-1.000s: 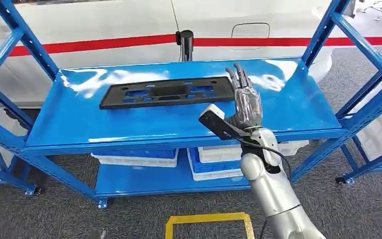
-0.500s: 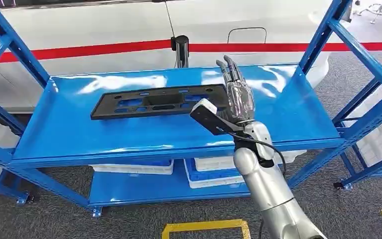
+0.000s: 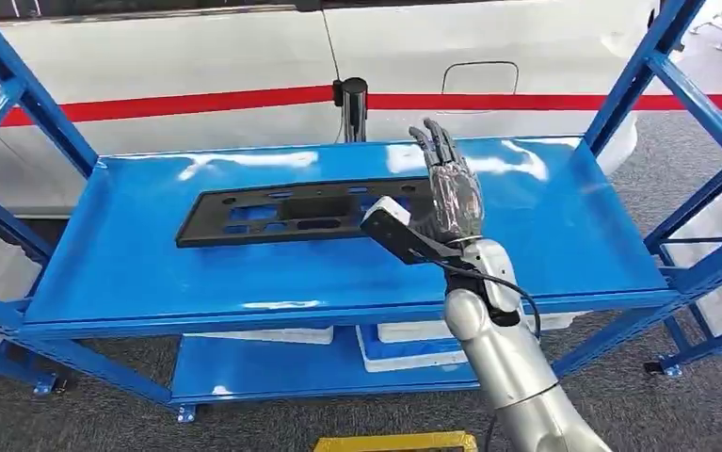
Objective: Take the parts from the cabinet and place them on the table.
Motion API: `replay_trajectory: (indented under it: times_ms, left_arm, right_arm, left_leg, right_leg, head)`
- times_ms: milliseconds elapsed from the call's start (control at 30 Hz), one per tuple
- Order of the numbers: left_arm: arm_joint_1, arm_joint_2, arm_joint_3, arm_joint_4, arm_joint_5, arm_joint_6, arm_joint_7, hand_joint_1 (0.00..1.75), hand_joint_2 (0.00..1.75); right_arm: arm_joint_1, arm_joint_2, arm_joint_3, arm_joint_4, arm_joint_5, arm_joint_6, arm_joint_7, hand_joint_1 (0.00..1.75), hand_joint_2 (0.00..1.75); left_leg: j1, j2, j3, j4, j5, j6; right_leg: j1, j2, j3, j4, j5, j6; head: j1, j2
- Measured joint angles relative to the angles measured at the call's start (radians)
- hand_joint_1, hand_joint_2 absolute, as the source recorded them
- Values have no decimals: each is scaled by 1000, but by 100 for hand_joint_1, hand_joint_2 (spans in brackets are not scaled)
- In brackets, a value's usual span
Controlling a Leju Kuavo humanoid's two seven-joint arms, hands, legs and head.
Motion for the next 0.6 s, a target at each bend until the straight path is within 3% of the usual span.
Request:
replay_trajectory:
  times_ms: [33, 67, 133, 200, 233, 267, 300, 333, 400, 433, 467, 500, 533, 567, 600]
  left_arm:
    - [0, 0, 0, 1, 0, 1, 0, 0, 0]
    - [-1, 1, 0, 0, -1, 1, 1, 0, 0]
    - [-1, 0, 0, 2, -1, 1, 5, 0, 0]
    - [-1, -1, -2, 5, -3, -1, 25, 0, 0]
    - [1, -1, -2, 6, -5, -1, 34, 0, 0]
    - [4, -1, -2, 6, -4, -1, 42, 0, 0]
    - [5, -1, -2, 7, 0, -4, 47, 0, 0]
    - [5, -1, -1, 7, 18, -14, 56, 0, 0]
    - [6, -1, 7, 8, 29, -15, 77, 0, 0]
    - [6, -1, 9, 11, 29, -10, 88, 0, 0]
    - [7, -2, 9, 12, 28, -6, 96, 0, 0]
    - [10, -4, 9, 13, 25, -2, 108, 0, 0]
    - [14, -6, 9, 14, 21, 1, 120, 0, 0]
    - [17, -6, 9, 14, 14, 5, 131, 0, 0]
    - [21, -6, 9, 15, 11, 12, 142, 0, 0]
  right_arm:
    - [2, 0, 0, -3, 2, 0, 1, 0, 175]
    - [2, 2, 0, -8, 3, 0, 2, 0, 175]
    - [1, 8, 0, -13, 4, 0, 2, 0, 175]
    - [9, 10, 1, -13, 5, 16, 3, 0, 175]
    - [16, 10, 1, -13, 5, 21, 5, 0, 175]
    - [23, 10, 1, -13, 5, 25, 6, 0, 175]
    - [30, 10, 1, -13, 5, 30, 6, 0, 175]
    - [34, 10, 1, -13, 4, 40, 5, 0, 175]
    - [37, 11, 5, -12, 3, 54, 2, 0, 175]
    - [37, 11, 10, -10, 3, 63, 1, 0, 175]
    - [38, 11, 18, -6, 6, 74, 0, 0, 175]
    - [42, 11, 29, -2, 11, 84, -1, 0, 175]
    - [47, 12, 40, 2, 17, 92, -2, 0, 175]
    - [50, 12, 49, 6, 19, 96, -2, 0, 175]
    - [53, 12, 62, 13, 24, 103, -3, 0, 175]
  left_leg:
    - [3, 1, 2, -2, -2, -5]
    - [7, 3, 1, 3, -12, -12]
    - [11, 7, -30, 77, -46, -25]
    - [16, 8, -122, 247, -111, -35]
    - [18, 8, -165, 310, -123, -38]
    - [19, 8, -187, 325, -112, -39]
    - [20, 9, -185, 296, -79, -38]
    - [20, 9, -158, 219, -26, -34]
    - [19, 9, -77, 36, 63, -19]
    - [11, 10, -64, 12, 47, -15]
    - [9, 8, -66, 10, 47, -12]
    - [11, 8, -54, 5, 53, -19]
    - [7, 8, -54, 6, 50, -24]
    - [3, 6, -54, 6, 50, -21]
    - [-1, 4, -55, 7, 51, -18]
  right_leg:
    - [3, 1, 1, 0, -2, -6]
    - [-10, 2, 9, -7, -2, -15]
    - [-10, 2, 23, -7, -10, -29]
    - [-7, 1, 33, -7, -17, -38]
    - [-6, 1, 35, -7, -20, -41]
    - [-5, 2, 38, -7, -23, -42]
    - [-5, 3, 42, -7, -25, -42]
    - [-5, 5, 47, -7, -29, -40]
    - [-5, 7, 57, -8, -37, -33]
    - [6, 8, 56, -6, -41, -27]
    - [4, 9, 55, -8, -43, -22]
    - [15, 8, 53, -2, -52, -28]
    - [15, 8, 54, -4, -49, -26]
    - [6, 7, 54, -5, -50, -24]
    - [9, 6, 55, -6, -48, -20]
  head:
    - [1, 0]
    - [1, 0]
    - [-8, 0]
    - [-7, 0]
    - [-7, 0]
    - [-7, 0]
    - [-8, 0]
    - [-7, 0]
    - [-7, 0]
    - [-7, 0]
    - [-5, 0]
    - [-6, 0]
    - [-4, 0]
    - [-5, 0]
    - [-5, 0]
